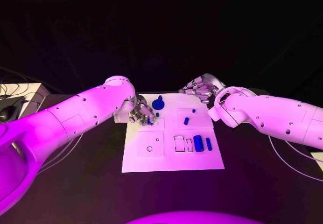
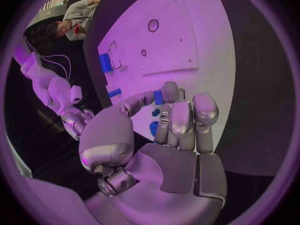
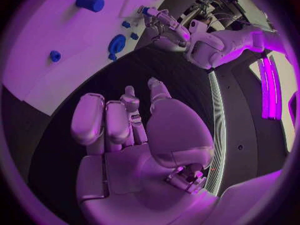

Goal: Assemble the parts on the task board

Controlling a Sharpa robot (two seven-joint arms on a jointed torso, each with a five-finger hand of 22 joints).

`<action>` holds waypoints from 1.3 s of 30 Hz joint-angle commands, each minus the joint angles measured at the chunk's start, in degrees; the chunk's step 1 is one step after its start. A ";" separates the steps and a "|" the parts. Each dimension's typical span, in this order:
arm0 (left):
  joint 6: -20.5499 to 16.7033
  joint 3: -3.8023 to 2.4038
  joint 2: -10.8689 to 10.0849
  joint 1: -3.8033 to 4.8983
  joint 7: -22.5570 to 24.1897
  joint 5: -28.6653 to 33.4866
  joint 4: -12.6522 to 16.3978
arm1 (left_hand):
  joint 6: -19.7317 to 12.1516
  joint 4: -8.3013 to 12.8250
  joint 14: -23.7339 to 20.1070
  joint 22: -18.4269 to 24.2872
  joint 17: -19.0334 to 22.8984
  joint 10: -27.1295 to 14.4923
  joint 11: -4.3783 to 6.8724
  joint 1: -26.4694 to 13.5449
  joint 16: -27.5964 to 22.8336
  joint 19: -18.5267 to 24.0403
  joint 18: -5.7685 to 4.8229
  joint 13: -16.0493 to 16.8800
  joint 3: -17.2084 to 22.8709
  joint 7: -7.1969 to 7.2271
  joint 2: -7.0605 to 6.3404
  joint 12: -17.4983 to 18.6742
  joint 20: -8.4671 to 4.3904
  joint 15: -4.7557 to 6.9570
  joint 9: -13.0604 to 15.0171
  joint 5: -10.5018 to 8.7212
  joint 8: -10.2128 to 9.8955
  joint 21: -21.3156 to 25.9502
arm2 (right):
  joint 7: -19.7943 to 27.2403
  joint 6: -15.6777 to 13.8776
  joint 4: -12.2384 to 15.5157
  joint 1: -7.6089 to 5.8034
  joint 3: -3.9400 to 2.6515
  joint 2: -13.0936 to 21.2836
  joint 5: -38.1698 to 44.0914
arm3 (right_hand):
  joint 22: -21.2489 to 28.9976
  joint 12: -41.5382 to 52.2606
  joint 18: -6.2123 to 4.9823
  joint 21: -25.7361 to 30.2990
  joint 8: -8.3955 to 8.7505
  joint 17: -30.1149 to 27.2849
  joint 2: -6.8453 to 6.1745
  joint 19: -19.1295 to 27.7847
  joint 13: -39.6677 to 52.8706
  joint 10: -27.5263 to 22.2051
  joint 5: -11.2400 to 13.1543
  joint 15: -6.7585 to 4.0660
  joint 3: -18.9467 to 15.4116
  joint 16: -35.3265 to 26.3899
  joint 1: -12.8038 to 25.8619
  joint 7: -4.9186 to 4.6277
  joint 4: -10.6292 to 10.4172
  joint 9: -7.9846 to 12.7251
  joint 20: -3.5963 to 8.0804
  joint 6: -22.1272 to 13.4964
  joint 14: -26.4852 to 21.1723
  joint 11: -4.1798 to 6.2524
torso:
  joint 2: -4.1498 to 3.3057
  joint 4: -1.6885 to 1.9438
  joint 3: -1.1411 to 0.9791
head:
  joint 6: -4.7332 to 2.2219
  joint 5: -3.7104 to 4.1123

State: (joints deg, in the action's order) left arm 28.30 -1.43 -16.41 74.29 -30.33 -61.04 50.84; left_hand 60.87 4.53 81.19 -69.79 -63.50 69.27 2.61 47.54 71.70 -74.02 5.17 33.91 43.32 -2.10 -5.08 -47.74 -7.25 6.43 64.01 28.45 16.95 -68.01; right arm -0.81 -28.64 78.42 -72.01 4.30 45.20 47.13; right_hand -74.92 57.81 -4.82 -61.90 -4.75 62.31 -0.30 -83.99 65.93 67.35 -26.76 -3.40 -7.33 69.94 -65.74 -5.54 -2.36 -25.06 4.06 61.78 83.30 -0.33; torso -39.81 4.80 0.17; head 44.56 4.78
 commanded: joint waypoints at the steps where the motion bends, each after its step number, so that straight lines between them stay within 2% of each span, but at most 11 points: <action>1: 1.95 -0.01 0.43 0.14 -0.99 0.90 -0.48 | 2.11 5.71 0.36 -0.14 -0.10 1.38 1.33 1.76 0.37 -0.21 -0.31 0.09 5.30 1.71 2.05 0.27 -0.01 0.03 0.08 5.71 -0.23 -0.31 | 0.50 0.62 0.05 -0.02 -0.01 -0.06 0.45 | -8.27 -0.04 -0.17 -0.08 0.38 -0.09 0.15 -2.50 0.03 0.32 -0.20 -0.20 -0.01 -0.22 0.32 0.16 0.28 0.07 0.30 0.42 -0.02 0.05 | -0.06 -0.04 -0.04 | 0.10 0.08; 10: 2.04 0.01 1.06 0.14 -1.54 0.96 -1.11 | 2.15 5.70 0.31 -0.07 -0.07 1.39 1.31 1.88 0.33 -0.10 -0.33 0.13 4.86 1.70 2.17 0.41 0.00 0.01 0.11 6.03 -0.43 -0.19 | 0.48 0.61 0.11 -0.02 -0.02 -0.03 0.47 | -8.27 -0.04 -0.17 -0.08 0.38 -0.09 0.15 -2.50 0.03 0.32 -0.20 -0.20 -0.01 -0.22 0.32 0.16 0.28 0.07 0.30 0.42 -0.02 0.05 | -0.06 -0.01 0.02 | 0.18 0.40; 16: 1.97 0.03 1.41 0.13 -1.58 0.83 -1.86 | 2.21 5.69 0.33 -0.09 -0.09 1.42 1.32 1.96 0.33 -0.12 -0.34 0.18 4.58 1.72 2.15 0.45 -0.01 0.01 0.18 6.35 -0.48 -0.20 | 0.49 0.60 0.13 -0.02 -0.02 -0.11 0.47 | -8.27 -0.04 -0.17 -0.08 0.38 -0.09 0.15 -2.50 0.03 0.32 -0.20 -0.20 -0.01 -0.22 0.32 0.16 0.28 0.07 0.30 0.42 -0.02 0.05 | 0.01 0.02 -0.08 | 0.25 0.36; 21: 1.40 0.15 1.69 0.11 -1.49 0.51 -2.38 | 2.20 5.67 0.33 -0.04 -0.10 1.40 1.31 1.98 0.33 -0.06 -0.33 0.19 4.49 1.71 2.16 0.46 0.00 0.02 0.20 6.38 -0.51 -0.13 | 0.50 0.59 0.15 -0.02 -0.02 -0.18 0.48 | -8.27 -0.04 -0.17 -0.08 0.38 -0.09 0.15 -2.50 0.03 0.32 -0.20 -0.20 -0.01 -0.22 0.32 0.16 0.28 0.07 0.30 0.42 -0.02 0.05 | -0.06 0.00 0.05 | 0.26 0.50; 25: 1.12 0.25 1.83 0.11 -1.54 0.41 -2.57 | 2.17 5.63 0.33 -0.01 -0.08 1.40 1.30 2.02 0.31 -0.05 -0.31 0.22 4.34 1.70 2.18 0.48 0.01 0.01 0.23 6.45 -0.56 -0.08 | 0.49 0.57 0.15 -0.02 -0.02 -0.22 0.50 | -8.27 -0.04 -0.17 -0.08 0.38 -0.09 0.15 -2.50 0.03 0.32 -0.20 -0.20 -0.01 -0.22 0.32 0.16 0.28 0.07 0.30 0.42 -0.02 0.05 | 0.01 0.04 0.02 | 0.42 0.57; 29: 1.20 0.30 1.97 0.11 -1.58 0.38 -2.67 | 2.15 5.53 0.31 0.04 0.00 1.37 1.29 2.11 0.23 -0.02 -0.26 0.29 4.16 1.69 2.30 0.50 0.05 0.00 0.30 6.45 -0.61 0.00 | 0.48 0.57 0.15 -0.03 -0.02 -0.26 0.51 | -8.27 -0.02 -0.17 -0.09 0.38 -0.12 0.23 -2.49 0.06 0.35 -0.24 -0.21 0.01 -0.22 0.36 0.17 0.47 0.11 0.31 0.43 -0.03 0.05 | 0.05 0.12 0.08 | 0.50 0.60; 35: 1.27 0.37 2.16 0.11 -1.57 0.37 -3.04 | 2.14 5.54 0.32 0.04 -0.02 1.37 1.29 2.16 0.24 -0.03 -0.26 0.31 4.06 1.68 2.27 0.49 0.06 -0.01 0.32 6.46 -0.63 0.01 | 0.48 0.58 0.17 -0.05 -0.02 -0.34 0.53 | -8.27 -0.02 -0.17 -0.09 0.38 -0.12 0.23 -2.49 0.06 0.35 -0.24 -0.21 0.01 -0.22 0.36 0.17 0.47 0.11 0.31 0.43 -0.03 0.05 | 0.02 0.07 -0.01 | 0.52 0.60; 39: 1.34 0.48 2.31 0.10 -1.49 0.37 -3.30 | 2.13 5.50 0.31 0.06 0.02 1.35 1.28 2.24 0.20 -0.02 -0.25 0.34 3.92 1.68 2.31 0.50 0.07 -0.01 0.35 6.46 -0.65 0.04 | 0.49 0.58 0.17 -0.06 -0.02 -0.39 0.54 | -8.27 -0.02 -0.17 -0.09 0.38 -0.12 0.23 -2.49 0.06 0.35 -0.24 -0.21 0.01 -0.22 0.36 0.17 0.47 0.11 0.31 0.43 -0.03 0.05 | -0.03 0.03 0.00 | 0.55 0.62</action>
State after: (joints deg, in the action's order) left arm 29.24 -1.07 -14.26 74.42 -31.67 -60.56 47.69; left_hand 61.37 5.16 81.29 -69.80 -63.53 69.57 2.33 47.54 71.90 -74.01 5.15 34.19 42.69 -1.60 -5.09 -47.43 -7.24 6.33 64.32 30.79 16.64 -68.01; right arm -0.80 -28.64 78.52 -72.04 4.29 44.86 47.16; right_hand -74.95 57.81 -4.82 -61.90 -4.75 62.27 -0.30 -83.99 65.92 67.35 -26.75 -3.40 -7.33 69.94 -65.74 -5.37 -2.36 -24.99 4.06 61.94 83.30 -0.33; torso -39.79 4.88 0.19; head 45.09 5.41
